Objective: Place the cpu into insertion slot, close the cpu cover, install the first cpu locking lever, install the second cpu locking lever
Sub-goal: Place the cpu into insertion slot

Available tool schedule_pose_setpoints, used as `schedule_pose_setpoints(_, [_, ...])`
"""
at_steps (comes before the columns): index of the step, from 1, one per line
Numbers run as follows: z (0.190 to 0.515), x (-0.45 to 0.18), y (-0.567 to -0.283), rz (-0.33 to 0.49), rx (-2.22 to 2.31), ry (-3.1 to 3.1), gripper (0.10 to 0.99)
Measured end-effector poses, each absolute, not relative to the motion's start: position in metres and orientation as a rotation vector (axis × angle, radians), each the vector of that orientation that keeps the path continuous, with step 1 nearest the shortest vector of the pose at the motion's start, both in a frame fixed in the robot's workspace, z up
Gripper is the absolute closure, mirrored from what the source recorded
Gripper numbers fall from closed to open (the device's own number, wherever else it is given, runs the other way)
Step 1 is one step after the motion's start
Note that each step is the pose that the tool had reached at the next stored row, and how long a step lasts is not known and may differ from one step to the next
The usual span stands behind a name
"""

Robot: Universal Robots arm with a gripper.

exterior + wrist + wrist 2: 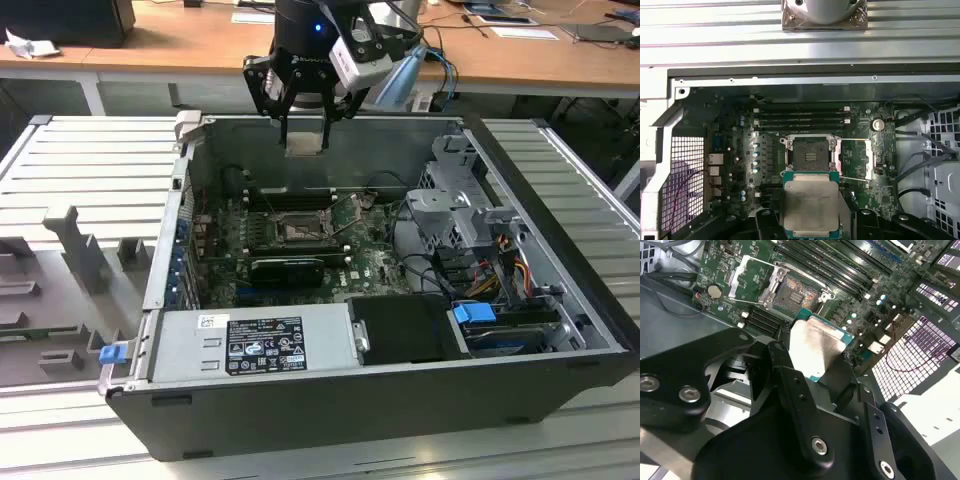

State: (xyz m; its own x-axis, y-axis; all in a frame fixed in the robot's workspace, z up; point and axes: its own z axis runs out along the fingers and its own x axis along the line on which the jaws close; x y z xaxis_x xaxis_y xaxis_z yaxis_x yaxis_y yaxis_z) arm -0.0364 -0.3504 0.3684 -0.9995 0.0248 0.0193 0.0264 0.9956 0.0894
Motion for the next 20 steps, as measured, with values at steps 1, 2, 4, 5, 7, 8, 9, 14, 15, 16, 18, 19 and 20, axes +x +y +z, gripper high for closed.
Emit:
schedule_pose_setpoints(1, [0.3684, -0.0363, -0.3504, -0.140, -0.055, -3.120, 0.557])
schedule_pose_setpoints(2, [0.3684, -0.0363, -0.3504, -0.140, -0.093, -3.120, 0.557])
schedule_pose_setpoints(4, [0.3681, -0.0364, -0.3504, -0.141, -0.228, -3.117, 0.557])
schedule_pose_setpoints(5, [0.3673, -0.0364, -0.3504, -0.142, -0.278, -3.115, 0.557])
schedule_pose_setpoints(7, [0.3654, -0.0363, -0.3504, -0.142, -0.316, -3.112, 0.557])
schedule_pose_setpoints(8, [0.3648, -0.0364, -0.3506, -0.142, -0.317, -3.112, 0.557])
schedule_pose_setpoints(9, [0.3638, -0.0364, -0.3507, -0.142, -0.318, -3.112, 0.557])
schedule_pose_setpoints(14, [0.3613, -0.0363, -0.3508, -0.142, -0.355, -3.109, 0.557])
schedule_pose_setpoints(15, [0.3612, -0.0363, -0.3508, -0.142, -0.401, -3.105, 0.557])
schedule_pose_setpoints(16, [0.3611, -0.0363, -0.3508, -0.143, -0.457, -3.098, 0.557])
schedule_pose_setpoints(18, [0.3610, -0.0363, -0.3508, -0.143, -0.512, -3.091, 0.557])
schedule_pose_setpoints(19, [0.3609, -0.0363, -0.3508, -0.143, -0.529, -3.089, 0.557])
schedule_pose_setpoints(20, [0.3609, -0.0363, -0.3508, -0.143, -0.545, -3.087, 0.557])
